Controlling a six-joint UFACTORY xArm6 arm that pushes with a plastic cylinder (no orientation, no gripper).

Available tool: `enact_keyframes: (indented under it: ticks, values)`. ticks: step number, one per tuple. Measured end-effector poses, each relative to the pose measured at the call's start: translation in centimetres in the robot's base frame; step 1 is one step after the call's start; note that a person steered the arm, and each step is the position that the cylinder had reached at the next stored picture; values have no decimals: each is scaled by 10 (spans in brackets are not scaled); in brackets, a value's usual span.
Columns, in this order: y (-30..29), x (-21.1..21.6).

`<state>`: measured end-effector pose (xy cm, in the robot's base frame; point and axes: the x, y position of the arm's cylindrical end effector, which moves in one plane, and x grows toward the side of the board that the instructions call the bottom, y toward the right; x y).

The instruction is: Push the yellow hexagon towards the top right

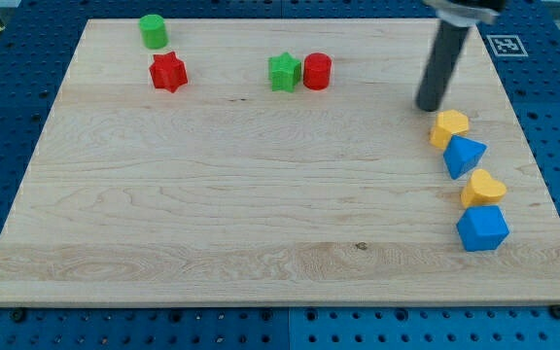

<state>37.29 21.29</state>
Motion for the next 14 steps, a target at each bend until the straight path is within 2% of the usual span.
enact_keyframes:
  ticks: [1,2,5,6,7,8,11,12,14]
  values:
    - [50,19]
    - [48,71]
    - [17,77]
    - [9,74]
    - [-20,52]
    - [-24,36]
    - [-56,40]
    - [-56,31]
    - [-56,-30]
